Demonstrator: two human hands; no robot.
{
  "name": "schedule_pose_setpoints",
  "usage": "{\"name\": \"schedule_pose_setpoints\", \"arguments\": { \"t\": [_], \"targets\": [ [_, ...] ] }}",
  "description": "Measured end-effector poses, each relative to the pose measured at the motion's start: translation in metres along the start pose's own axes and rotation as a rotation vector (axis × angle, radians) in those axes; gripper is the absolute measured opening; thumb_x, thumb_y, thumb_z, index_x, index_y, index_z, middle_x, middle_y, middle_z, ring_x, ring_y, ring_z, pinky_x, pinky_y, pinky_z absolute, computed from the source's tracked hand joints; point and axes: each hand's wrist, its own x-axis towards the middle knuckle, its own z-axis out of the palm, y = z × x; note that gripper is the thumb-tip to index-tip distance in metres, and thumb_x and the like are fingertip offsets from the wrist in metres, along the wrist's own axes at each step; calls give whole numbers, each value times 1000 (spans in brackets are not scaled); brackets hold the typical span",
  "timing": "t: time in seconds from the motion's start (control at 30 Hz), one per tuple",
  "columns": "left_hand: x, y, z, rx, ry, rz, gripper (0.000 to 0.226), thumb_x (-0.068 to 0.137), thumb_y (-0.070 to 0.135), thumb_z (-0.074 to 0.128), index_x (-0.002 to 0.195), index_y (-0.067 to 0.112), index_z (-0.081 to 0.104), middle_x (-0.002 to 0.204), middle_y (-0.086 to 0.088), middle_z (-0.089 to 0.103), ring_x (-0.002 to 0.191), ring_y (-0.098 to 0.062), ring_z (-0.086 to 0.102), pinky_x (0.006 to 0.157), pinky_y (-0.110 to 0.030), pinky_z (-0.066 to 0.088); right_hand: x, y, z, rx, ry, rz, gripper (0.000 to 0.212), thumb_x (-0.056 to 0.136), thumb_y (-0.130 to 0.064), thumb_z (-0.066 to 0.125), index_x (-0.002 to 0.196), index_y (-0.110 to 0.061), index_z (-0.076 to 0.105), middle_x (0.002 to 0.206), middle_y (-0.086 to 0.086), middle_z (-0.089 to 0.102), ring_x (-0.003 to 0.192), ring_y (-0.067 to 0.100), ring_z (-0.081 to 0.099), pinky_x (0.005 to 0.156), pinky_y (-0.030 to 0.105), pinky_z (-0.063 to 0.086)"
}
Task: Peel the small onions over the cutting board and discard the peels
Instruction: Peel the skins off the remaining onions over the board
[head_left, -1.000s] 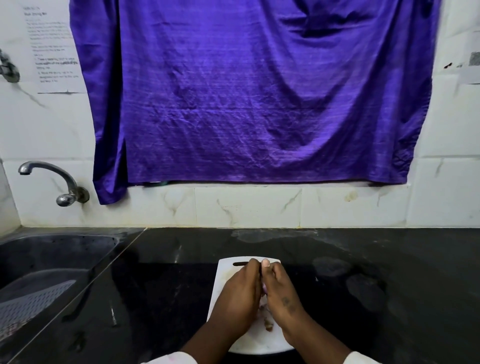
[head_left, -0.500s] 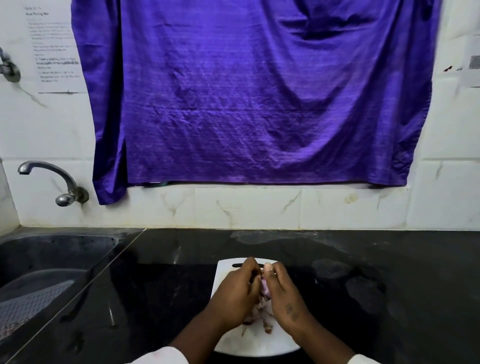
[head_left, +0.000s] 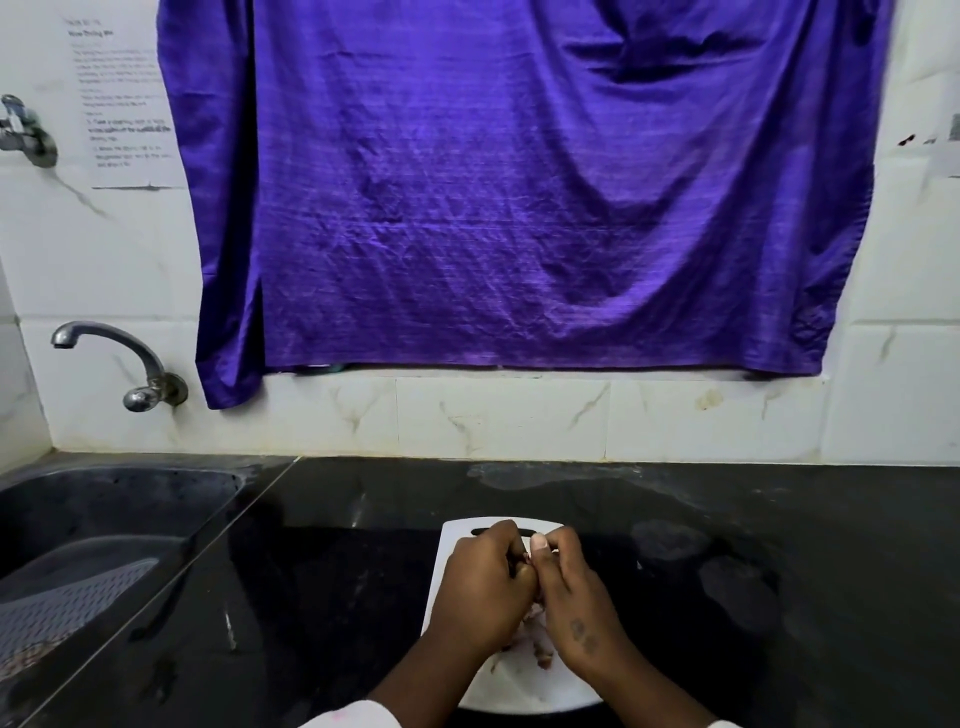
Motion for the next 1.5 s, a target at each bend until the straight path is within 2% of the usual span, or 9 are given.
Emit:
{"name": "schedule_pose_setpoints", "arguments": {
  "t": [0.2,0.3,0.43,0.6,0.77,0.9,1.0,1.27,1.5],
  "targets": [
    [-4,2,5,-89,96,-66,19,84,11,66,69,20,57,56,-1,64,49,-8,59,49,-21,42,-2,-1,2,88,-12,40,25,106,-45,40,96,-23,48,70,1,63,62,9,60,64,44,53],
    [-6,-4,5,-101,135,-99,17,80,8,65,68,19,59,58,0,64,50,-7,55,52,-27,43,0,-7,3,249,25,113,30,107,-39,39,100,-12,48,75,4,58,61,6,56,59,26,49],
    [-13,-17,6,-115,138,-103,15,81,11,64,73,23,62,66,3,69,56,-10,63,60,-40,55,5,-9,3,365,52,145,51,92,-72,42,94,-22,51,79,1,55,74,14,53,75,33,47],
    [-15,-22,6,-23,142,88,26,92,14,58,102,35,71,98,22,72,94,1,66,81,-27,56,6,-8,5,514,-10,219,37,107,-38,38,108,-9,61,95,12,70,77,16,68,58,19,55],
    [-20,-17,-6,-14,75,449,38,93,12,59,127,31,62,128,23,61,124,-7,58,99,-19,46,4,-17,3,666,-6,352,58,104,-52,36,97,-7,72,77,17,77,60,23,74,48,24,52],
    [-17,-20,-12,134,-77,554,43,88,24,63,130,32,57,133,22,54,126,-1,51,104,-18,42,6,-25,-4,651,-64,508,77,95,-70,32,82,-10,78,71,12,77,53,24,67,52,25,44],
    [-8,-20,-16,199,-148,564,36,88,30,68,121,35,55,122,24,50,117,2,47,98,-16,41,10,-24,-9,490,-74,555,63,96,-70,39,82,-18,71,56,-2,60,40,9,42,44,20,28],
    [10,-7,-22,199,-211,526,27,81,22,76,96,26,53,95,14,53,87,-3,46,75,-12,34,7,-36,-13,340,-119,488,64,100,-63,39,67,-21,75,62,-5,71,56,13,60,60,24,45],
    [18,2,-29,186,-278,501,27,76,17,77,87,24,53,86,13,55,80,-7,51,67,-18,40,8,-42,-18,309,-140,512,53,104,-29,40,58,-20,63,47,-8,56,30,1,40,38,19,30]
  ]
}}
